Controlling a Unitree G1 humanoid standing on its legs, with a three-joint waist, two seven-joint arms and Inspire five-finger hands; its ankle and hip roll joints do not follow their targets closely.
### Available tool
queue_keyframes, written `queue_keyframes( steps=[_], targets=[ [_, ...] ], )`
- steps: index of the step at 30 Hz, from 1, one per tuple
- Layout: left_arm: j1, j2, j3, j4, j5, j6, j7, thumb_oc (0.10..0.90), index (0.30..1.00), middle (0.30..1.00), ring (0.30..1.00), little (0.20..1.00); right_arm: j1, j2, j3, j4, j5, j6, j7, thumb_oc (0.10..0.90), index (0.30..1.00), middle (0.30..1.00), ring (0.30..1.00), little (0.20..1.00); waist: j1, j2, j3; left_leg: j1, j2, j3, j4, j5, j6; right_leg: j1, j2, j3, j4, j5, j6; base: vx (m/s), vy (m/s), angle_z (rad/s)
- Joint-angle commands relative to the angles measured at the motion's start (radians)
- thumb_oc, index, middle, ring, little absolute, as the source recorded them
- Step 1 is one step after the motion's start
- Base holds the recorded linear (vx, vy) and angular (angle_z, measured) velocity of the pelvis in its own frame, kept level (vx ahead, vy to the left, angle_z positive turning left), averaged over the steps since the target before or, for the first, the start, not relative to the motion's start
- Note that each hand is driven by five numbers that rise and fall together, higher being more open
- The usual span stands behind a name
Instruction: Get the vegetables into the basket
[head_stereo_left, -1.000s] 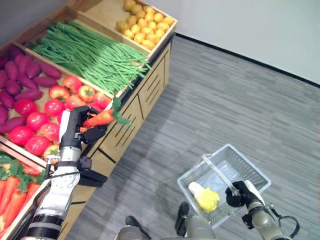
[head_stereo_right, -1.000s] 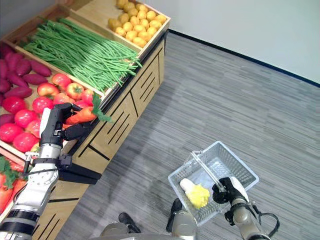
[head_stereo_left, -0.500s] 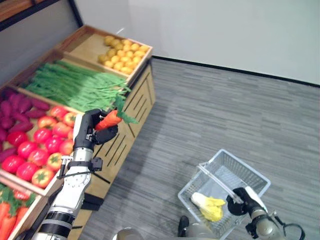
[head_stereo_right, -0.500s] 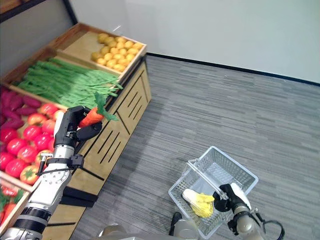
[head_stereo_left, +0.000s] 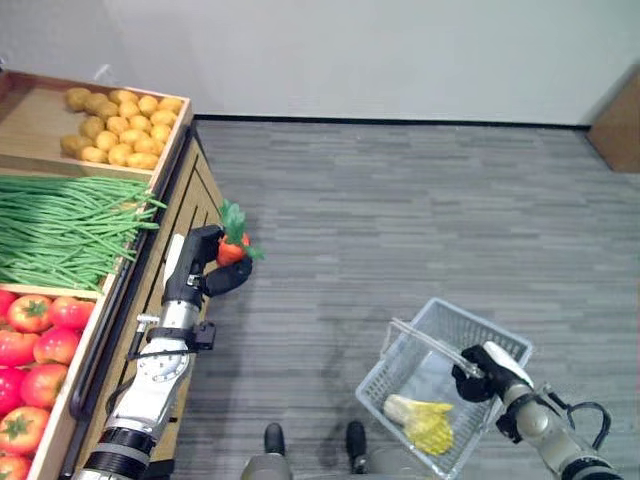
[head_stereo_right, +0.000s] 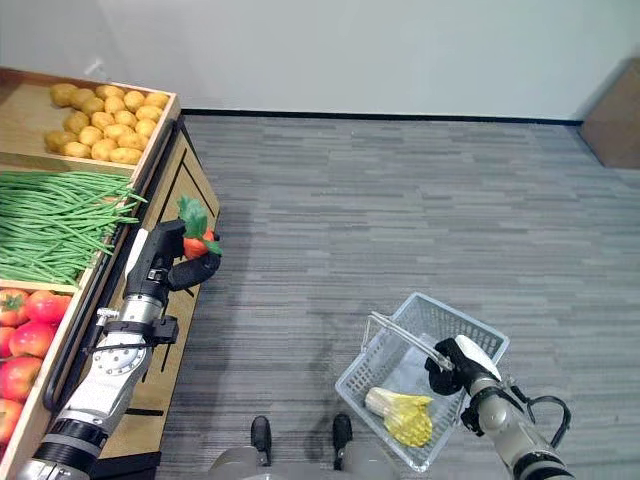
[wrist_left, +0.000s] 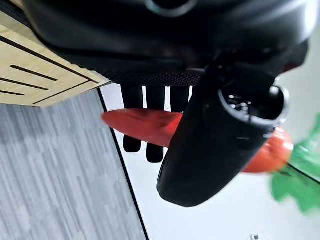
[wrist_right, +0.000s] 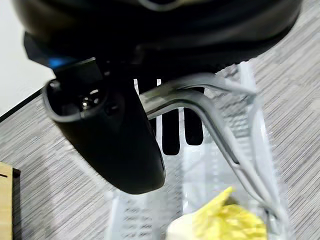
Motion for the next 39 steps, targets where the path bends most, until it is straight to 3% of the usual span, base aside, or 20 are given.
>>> queue_keyframes(
  steps=[1, 10, 25, 33, 39],
  targets=[
    [-0.078, 0.057, 0.024, -0.116, -0.037, -0.115, -0.005, 0.4, 0.3, 0.3, 0.3, 0.3, -0.23, -0.05, -0.007, -0.042, 0.06, -0.087, -0.06, 0.4, 0.3, 0.3, 0.3, 0.3, 0.05, -0.034, -0.044, 0.029, 0.016, 0.005, 0.008, -0.039, -0.046, 0.053, -0.116, -0.021, -0.002, -0.02, 0.105, 0.0, 0.089, -0.01],
    [-0.096, 0.104, -0.013, -0.148, -0.073, -0.111, -0.051, 0.4, 0.3, 0.3, 0.3, 0.3, -0.36, -0.061, 0.059, 0.013, 0.058, -0.078, -0.061, 0.4, 0.3, 0.3, 0.3, 0.3, 0.071, -0.045, -0.044, 0.01, 0.008, 0.002, -0.001, -0.043, -0.046, 0.047, -0.134, -0.039, -0.064, 0.028, 0.125, -0.02, 0.024, 0.01],
    [-0.227, 0.186, -0.171, -0.257, -0.149, -0.133, -0.135, 0.4, 0.3, 0.3, 0.3, 0.3, -0.667, -0.003, 0.18, 0.06, 0.112, -0.08, -0.116, 0.4, 0.3, 0.3, 0.3, 0.3, 0.091, -0.039, -0.027, -0.002, 0.006, 0.01, -0.001, -0.042, -0.052, 0.028, -0.14, -0.038, -0.102, 0.075, 0.136, -0.01, 0.007, 0.01],
    [-0.271, 0.194, -0.228, -0.296, -0.167, -0.133, -0.161, 0.4, 0.3, 0.3, 0.3, 0.3, -0.689, -0.03, 0.21, -0.052, 0.14, -0.089, -0.088, 0.4, 0.3, 0.3, 0.3, 0.3, 0.081, -0.039, -0.028, 0.001, 0.009, 0.025, -0.001, -0.044, -0.054, 0.017, -0.137, -0.028, -0.106, 0.082, 0.139, 0.01, -0.001, -0.07],
    [-0.288, 0.154, -0.265, -0.322, -0.187, -0.13, -0.167, 0.4, 0.3, 0.3, 0.3, 0.3, -0.697, -0.025, 0.207, -0.106, 0.167, -0.097, -0.089, 0.4, 0.3, 0.3, 0.3, 0.3, 0.072, -0.039, -0.033, 0.012, 0.011, 0.034, -0.001, -0.049, -0.053, 0.017, -0.135, -0.021, -0.11, 0.085, 0.141, 0.01, -0.007, -0.07]
  ],
)
